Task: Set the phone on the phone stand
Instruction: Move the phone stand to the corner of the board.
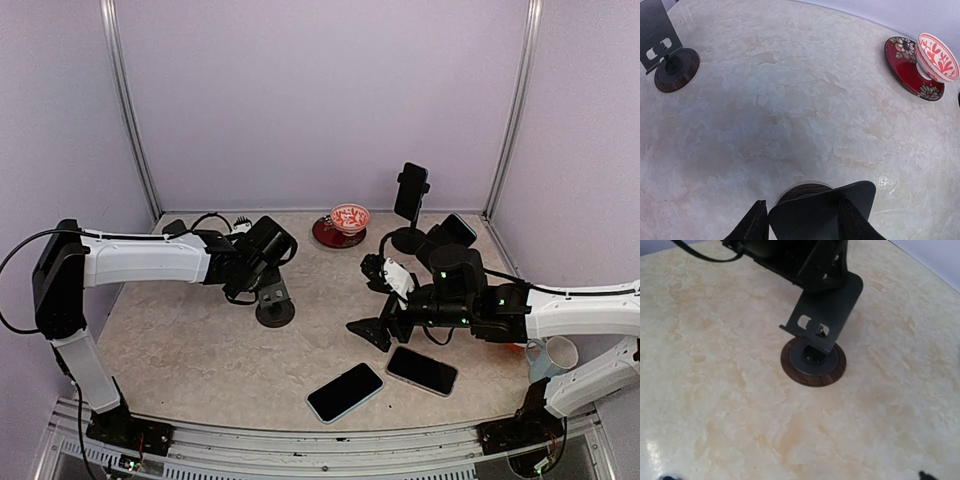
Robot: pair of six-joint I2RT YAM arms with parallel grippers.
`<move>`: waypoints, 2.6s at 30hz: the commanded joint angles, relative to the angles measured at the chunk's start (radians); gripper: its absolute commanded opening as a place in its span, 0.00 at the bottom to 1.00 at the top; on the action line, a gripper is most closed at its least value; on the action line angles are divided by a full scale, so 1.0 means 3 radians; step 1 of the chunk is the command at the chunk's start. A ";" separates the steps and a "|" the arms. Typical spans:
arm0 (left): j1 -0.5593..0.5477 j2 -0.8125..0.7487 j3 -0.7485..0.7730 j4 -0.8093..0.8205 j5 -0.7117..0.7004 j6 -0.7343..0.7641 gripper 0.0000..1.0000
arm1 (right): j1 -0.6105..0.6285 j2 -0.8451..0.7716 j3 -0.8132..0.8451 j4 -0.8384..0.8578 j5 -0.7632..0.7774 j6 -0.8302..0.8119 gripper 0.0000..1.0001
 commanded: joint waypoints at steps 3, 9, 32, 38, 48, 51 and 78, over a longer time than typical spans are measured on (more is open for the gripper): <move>0.0011 0.0056 -0.0055 0.0064 -0.0062 0.0049 0.33 | -0.0022 0.0023 0.0011 0.0039 0.0020 -0.0026 1.00; 0.0016 0.0076 -0.0055 0.0092 -0.0018 0.0062 0.56 | -0.0023 0.0018 0.0011 0.0040 0.0023 -0.0031 1.00; 0.0054 0.0232 -0.0049 0.0248 0.0207 0.0220 0.96 | -0.0019 0.0046 0.0019 0.0036 0.0028 -0.0034 1.00; 0.0111 0.0309 0.0012 0.0209 0.0177 0.0238 0.98 | -0.0021 0.0043 0.0016 0.0037 0.0026 -0.0036 1.00; 0.0133 0.0369 0.0067 0.0220 0.0075 0.0301 0.67 | -0.0023 0.0077 0.0023 0.0036 0.0022 -0.0036 1.00; 0.0139 0.0356 0.0055 0.0218 0.0062 0.0340 0.50 | -0.0022 0.0084 0.0021 0.0041 0.0018 -0.0036 1.00; 0.0936 -0.1278 -0.1319 0.0616 0.0282 0.1159 0.45 | -0.0022 0.0175 0.0034 0.0062 0.0023 -0.0040 1.00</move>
